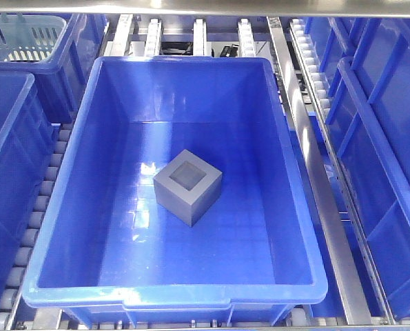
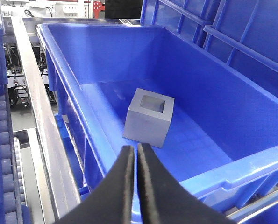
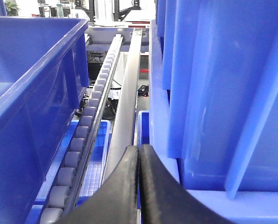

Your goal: Sort gray base to blue bin

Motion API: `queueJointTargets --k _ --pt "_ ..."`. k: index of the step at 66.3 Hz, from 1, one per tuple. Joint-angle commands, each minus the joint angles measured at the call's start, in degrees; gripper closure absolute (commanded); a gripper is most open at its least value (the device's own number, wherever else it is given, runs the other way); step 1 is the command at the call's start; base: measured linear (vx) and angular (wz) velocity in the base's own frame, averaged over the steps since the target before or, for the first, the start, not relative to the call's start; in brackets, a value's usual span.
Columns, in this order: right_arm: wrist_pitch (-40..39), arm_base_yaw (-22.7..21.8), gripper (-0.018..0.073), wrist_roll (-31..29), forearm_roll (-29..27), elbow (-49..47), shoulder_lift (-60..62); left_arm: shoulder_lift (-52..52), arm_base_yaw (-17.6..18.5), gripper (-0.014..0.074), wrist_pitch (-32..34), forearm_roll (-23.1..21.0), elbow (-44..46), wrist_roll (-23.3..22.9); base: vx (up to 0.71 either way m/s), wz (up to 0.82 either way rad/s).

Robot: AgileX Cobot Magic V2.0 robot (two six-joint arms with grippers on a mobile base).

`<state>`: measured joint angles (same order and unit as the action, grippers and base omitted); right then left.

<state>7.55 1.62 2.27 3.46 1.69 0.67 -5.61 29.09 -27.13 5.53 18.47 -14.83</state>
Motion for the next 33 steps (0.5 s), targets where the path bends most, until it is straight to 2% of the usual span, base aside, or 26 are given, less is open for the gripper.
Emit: queueJointTargets --k 1,33 --pt "-4.24 -0.17 0.0568 -0.37 0.36 0.88 0.66 -0.86 0.21 0.0603 4.06 -0.18 1.45 -0.22 0.0 0.0" --pt "-4.24 -0.17 0.0568 -0.37 0.36 0.88 0.66 -0.86 0.21 0.0603 4.06 -0.18 1.45 -0.22 0.0 0.0"
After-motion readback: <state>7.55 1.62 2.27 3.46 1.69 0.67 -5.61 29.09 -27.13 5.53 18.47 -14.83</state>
